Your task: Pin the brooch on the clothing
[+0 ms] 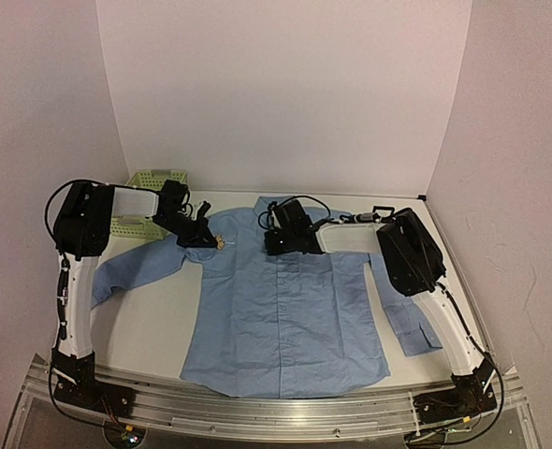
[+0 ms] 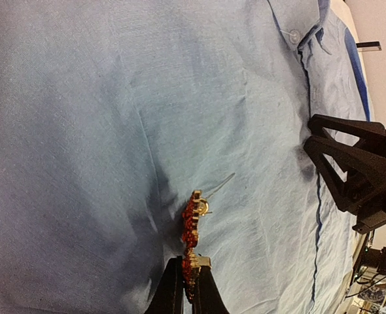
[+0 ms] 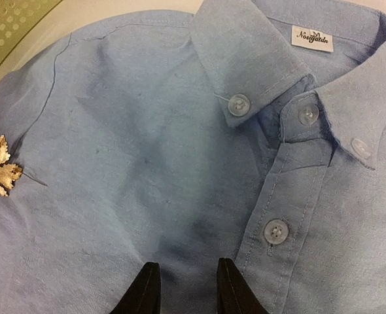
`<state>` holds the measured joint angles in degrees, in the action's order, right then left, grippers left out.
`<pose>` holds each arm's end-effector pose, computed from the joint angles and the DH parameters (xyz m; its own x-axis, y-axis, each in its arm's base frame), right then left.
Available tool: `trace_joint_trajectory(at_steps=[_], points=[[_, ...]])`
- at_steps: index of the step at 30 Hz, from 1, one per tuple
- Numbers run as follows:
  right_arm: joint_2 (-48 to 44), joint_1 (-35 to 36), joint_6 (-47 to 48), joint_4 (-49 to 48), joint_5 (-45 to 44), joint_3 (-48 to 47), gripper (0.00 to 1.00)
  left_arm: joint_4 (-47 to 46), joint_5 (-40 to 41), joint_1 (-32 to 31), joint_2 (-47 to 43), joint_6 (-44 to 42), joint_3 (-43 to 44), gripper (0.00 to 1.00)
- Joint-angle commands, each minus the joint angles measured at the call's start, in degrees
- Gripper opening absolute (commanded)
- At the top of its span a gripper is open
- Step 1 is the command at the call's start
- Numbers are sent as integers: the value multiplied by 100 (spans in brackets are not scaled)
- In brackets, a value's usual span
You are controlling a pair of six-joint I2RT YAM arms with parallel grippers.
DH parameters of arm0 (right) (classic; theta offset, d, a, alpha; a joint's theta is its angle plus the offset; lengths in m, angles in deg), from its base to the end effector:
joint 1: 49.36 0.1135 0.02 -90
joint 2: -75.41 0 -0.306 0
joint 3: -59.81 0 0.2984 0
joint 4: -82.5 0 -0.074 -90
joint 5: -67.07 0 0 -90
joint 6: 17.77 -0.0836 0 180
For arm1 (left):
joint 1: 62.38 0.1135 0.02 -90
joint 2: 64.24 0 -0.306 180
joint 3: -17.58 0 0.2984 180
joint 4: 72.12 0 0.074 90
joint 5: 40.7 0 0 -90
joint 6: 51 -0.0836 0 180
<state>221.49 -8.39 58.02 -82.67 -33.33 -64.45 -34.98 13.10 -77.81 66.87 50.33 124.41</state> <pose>0.5205 0.4320 0.0801 -0.5684 -0.1738 -0.8042 -0.4085 0.9081 0.0925 0.5275 -0.1968 0.0971 -0.9257 0.0910 -0.3672 0.3113 0.7349 -0.6025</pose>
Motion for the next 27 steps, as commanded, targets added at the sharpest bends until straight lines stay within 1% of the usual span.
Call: trace_joint_trajectory(at_steps=[1,5,10,13,16,18,21,27], points=[[-274,16,26,353,227,-111,32,203,-81,-7,-191,-131,102,0],[-136,16,57,351,240,-720,35,354,-24,-33,-25,-131,512,0],[199,18,-31,345,366,-1257,48,393,200,-49,-93,-156,585,0],[468,17,-140,344,467,-1444,51,331,276,-69,-117,-215,626,0],[713,20,-212,344,463,-1560,54,501,300,-82,31,-228,753,0],[839,17,-252,344,499,-1628,54,524,260,-83,83,-211,749,0],[971,17,-352,352,604,-1663,54,304,124,-110,67,-96,658,0],[1003,16,-568,353,728,-1499,49,241,40,-236,239,109,828,0]])
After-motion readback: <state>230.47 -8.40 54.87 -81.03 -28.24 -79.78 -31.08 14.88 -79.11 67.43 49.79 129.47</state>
